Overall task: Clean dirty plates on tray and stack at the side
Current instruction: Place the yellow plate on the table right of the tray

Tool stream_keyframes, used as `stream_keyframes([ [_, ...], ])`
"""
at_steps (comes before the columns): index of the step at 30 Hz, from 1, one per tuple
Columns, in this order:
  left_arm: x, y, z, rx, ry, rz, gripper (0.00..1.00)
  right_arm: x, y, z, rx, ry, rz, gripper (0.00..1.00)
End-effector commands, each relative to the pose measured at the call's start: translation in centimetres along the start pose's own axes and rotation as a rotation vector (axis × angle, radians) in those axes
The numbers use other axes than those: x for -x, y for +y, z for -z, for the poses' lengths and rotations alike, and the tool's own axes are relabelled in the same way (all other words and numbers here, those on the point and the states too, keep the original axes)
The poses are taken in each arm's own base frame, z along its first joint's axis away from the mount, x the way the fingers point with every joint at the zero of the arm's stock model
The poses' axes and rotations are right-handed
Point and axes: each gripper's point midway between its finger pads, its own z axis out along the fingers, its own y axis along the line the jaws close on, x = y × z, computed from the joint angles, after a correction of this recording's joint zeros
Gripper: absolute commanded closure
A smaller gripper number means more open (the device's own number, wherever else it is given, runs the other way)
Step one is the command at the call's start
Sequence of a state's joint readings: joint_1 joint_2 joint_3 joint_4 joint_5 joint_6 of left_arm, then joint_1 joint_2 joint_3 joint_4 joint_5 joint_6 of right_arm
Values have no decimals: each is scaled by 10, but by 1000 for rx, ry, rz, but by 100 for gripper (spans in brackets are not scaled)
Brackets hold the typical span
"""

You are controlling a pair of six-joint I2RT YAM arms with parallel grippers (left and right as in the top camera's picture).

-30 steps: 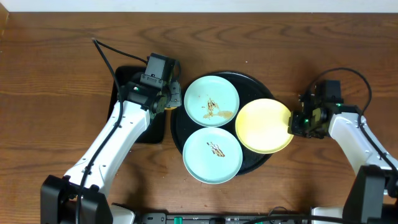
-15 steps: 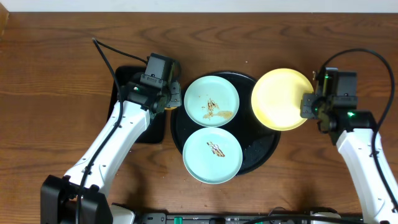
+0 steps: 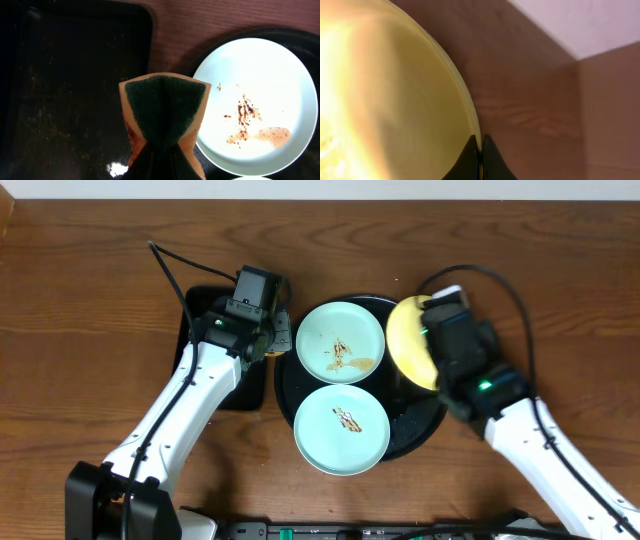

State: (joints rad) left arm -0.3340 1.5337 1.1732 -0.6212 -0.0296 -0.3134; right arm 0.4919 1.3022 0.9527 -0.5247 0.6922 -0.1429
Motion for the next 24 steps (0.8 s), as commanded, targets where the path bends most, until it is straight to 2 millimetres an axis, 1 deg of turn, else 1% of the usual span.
stream_keyframes([
  [1,3,2,2,5,-12,-9,92,17,-12,22,-160,-52,82,99],
  [3,3,2,2,5,-12,-9,92,20,-9,28,-179,-68,98,99],
  [6,3,2,2,5,-12,-9,92,23,-10,34,-215,-81,104,99],
  [17,3,2,2,5,-12,-9,92,28,-11,34,-217,-101,86,99],
  [20,3,2,2,5,-12,-9,92,29,-7,32,-184,-106,43,99],
  [24,3,2,2,5,-12,-9,92,18,-3,18,-89,-70,-129,99],
])
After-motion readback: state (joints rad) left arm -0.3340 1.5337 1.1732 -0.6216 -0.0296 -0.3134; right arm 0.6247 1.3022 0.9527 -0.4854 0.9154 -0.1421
